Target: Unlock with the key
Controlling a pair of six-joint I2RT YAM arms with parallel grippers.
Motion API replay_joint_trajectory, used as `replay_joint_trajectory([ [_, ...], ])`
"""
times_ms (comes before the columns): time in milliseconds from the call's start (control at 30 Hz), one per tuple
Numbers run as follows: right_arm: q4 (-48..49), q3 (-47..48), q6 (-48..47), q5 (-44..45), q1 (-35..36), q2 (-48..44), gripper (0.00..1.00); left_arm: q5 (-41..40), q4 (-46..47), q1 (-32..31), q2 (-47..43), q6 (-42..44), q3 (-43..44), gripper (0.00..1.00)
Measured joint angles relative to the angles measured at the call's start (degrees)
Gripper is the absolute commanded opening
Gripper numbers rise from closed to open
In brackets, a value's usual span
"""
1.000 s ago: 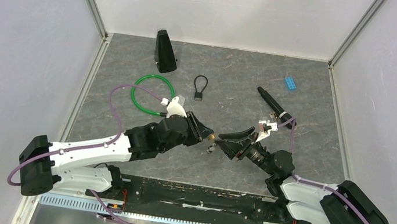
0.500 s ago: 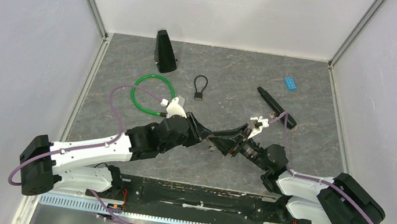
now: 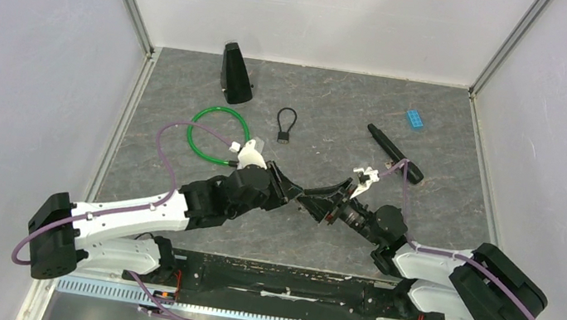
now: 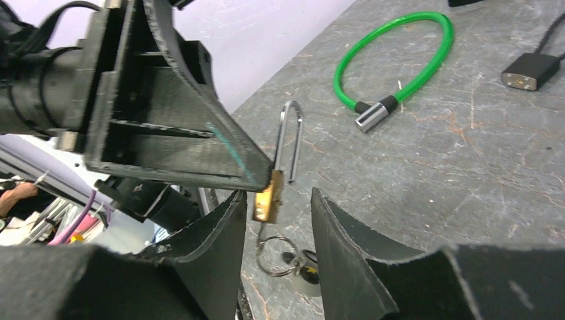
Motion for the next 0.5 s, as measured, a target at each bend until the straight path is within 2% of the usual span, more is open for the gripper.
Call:
replay_joint_trajectory([
  [200, -0.6, 0.0, -0.1, 1.0, 0.1, 0.7, 0.37, 0.2, 0.4, -0.1, -0.1, 0.0, 0.0, 0.02],
  [300, 0.0, 0.0, 0.3, 0.8, 0.2, 1.1, 0.23, 0.2, 0.4, -0.1, 0.0, 0.0, 0.0, 0.02],
  [367, 0.6, 0.0, 0.6, 0.5, 0.2, 1.4, 0.11, 0.1, 0.4, 0.0, 0.2, 0.0, 0.0, 0.04],
  [433, 0.8, 0.0, 0.9, 0.3, 0.2, 1.5, 0.0, 0.1, 0.4, 0.0, 0.2, 0.0, 0.0, 0.15],
  [500, 0.9, 0.0, 0.9, 0.5, 0.1, 1.6, 0.0, -0.1, 0.4, 0.0, 0.2, 0.0, 0.0, 0.32],
])
